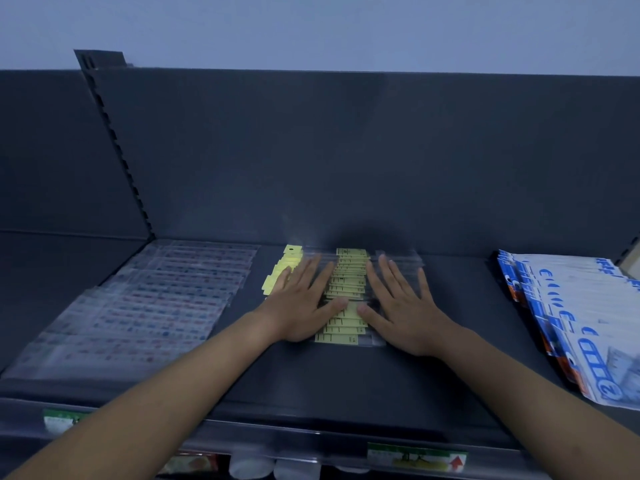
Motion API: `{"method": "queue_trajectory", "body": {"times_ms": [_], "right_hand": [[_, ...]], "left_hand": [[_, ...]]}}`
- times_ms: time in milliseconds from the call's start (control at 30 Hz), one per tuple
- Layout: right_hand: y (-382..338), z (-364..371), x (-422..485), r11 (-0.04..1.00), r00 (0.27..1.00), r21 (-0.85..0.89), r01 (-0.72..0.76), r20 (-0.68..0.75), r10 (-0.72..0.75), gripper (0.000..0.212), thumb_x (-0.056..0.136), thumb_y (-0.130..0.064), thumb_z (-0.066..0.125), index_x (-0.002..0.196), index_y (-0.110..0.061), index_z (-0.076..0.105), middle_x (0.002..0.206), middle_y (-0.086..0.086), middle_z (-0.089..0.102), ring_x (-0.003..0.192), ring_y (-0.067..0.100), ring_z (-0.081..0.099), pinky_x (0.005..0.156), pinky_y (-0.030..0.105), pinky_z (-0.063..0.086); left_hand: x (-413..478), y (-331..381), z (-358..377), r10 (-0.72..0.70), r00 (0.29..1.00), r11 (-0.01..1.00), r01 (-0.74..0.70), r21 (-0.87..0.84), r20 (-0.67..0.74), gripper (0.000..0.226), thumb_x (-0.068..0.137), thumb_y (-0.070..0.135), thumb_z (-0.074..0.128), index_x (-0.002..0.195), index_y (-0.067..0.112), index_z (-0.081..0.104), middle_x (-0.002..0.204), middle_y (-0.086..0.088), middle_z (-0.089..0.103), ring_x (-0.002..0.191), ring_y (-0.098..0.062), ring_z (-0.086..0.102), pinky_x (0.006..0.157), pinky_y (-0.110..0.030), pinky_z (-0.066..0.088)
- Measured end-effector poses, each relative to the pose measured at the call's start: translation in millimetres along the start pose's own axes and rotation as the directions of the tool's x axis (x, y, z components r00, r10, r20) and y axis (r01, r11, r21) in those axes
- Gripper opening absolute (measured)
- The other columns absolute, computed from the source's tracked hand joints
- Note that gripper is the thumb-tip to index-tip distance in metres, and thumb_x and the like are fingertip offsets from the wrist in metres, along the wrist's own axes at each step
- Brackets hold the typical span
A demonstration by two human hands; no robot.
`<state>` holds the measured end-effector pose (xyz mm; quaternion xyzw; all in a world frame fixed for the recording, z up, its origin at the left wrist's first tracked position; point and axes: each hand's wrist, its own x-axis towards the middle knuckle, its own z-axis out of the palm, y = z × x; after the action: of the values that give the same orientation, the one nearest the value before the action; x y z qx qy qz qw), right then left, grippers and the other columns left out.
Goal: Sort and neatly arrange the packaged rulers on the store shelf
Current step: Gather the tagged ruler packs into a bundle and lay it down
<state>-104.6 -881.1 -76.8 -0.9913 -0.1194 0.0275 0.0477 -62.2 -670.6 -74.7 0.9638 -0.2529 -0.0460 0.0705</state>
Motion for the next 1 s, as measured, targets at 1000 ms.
{"method": "queue_trajectory", "body": {"times_ms": [1000], "right_hand": [[10.4, -5.3, -7.6, 0.998, 0.998, -0.009, 0.064, -0.005, -0.064, 0.094, 0.070, -0.085, -0.001, 0.148, -0.036, -0.015, 0.159, -0.002, -0.017, 0.143, 0.009, -0.021, 0.113, 0.050, -0.020]], "left_hand": [[7.4, -16.1, -15.9, -0.025, 0.997, 0.996, 0.031, -0.078, 0.071, 0.086, 0.082, 0.080, 0.028, 0.152, 0.038, -0.001, 0.162, 0.003, -0.010, 0.147, -0.010, -0.014, 0.116, -0.038, -0.013]]}}
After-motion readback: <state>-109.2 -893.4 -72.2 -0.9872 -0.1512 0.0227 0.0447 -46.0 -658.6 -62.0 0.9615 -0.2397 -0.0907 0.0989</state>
